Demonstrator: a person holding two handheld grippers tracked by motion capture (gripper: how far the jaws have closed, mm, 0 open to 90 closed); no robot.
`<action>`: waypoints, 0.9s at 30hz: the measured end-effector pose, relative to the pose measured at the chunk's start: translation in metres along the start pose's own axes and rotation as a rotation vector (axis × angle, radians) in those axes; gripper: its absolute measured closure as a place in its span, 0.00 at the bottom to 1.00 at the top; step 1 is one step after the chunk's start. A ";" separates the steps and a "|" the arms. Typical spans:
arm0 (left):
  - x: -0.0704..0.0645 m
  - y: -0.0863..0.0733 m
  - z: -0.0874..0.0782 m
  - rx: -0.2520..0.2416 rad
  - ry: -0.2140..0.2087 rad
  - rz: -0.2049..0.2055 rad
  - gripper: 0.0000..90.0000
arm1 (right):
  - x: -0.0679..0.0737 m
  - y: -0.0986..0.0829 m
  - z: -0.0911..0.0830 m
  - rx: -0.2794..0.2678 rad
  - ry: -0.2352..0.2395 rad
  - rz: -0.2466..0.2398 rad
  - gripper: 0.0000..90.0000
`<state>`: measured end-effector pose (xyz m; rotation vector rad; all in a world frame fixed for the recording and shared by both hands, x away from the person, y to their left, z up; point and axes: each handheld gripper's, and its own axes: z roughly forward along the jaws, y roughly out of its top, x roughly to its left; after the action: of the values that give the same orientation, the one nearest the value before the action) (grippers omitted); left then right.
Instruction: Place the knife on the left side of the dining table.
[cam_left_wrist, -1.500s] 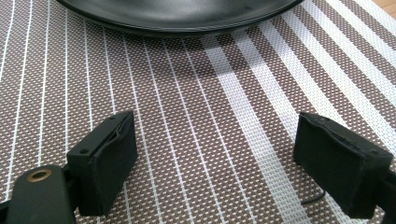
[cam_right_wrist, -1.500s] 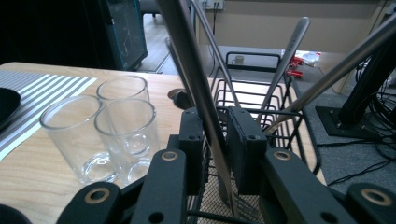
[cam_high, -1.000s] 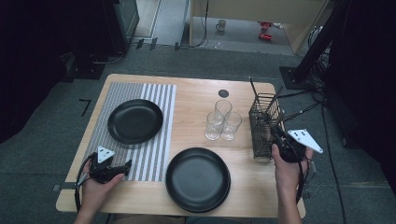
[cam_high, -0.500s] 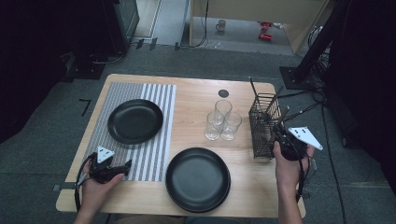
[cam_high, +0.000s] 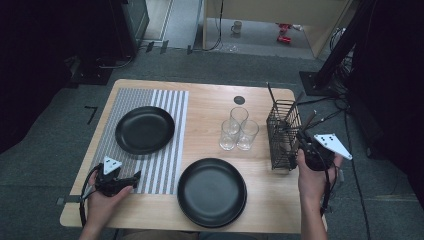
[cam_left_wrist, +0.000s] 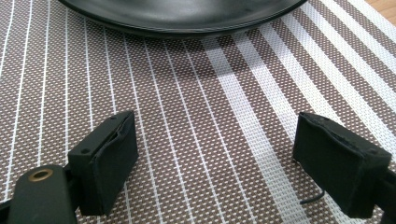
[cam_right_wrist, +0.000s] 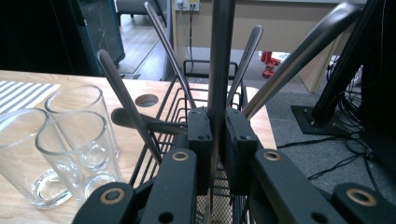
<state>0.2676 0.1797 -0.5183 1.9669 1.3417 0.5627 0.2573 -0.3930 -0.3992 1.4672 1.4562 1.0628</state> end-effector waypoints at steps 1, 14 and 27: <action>0.000 0.000 0.000 0.002 0.000 0.002 0.16 | 0.000 0.003 -0.002 -0.005 0.002 0.004 0.93; 0.000 0.000 0.000 0.001 -0.001 0.000 0.16 | 0.000 0.017 -0.015 -0.045 0.010 0.010 0.93; 0.002 0.000 -0.001 -0.001 -0.008 -0.006 0.16 | 0.010 0.037 -0.025 -0.102 0.026 -0.002 0.93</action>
<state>0.2677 0.1813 -0.5180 1.9617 1.3413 0.5528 0.2463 -0.3840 -0.3557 1.3841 1.4004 1.1421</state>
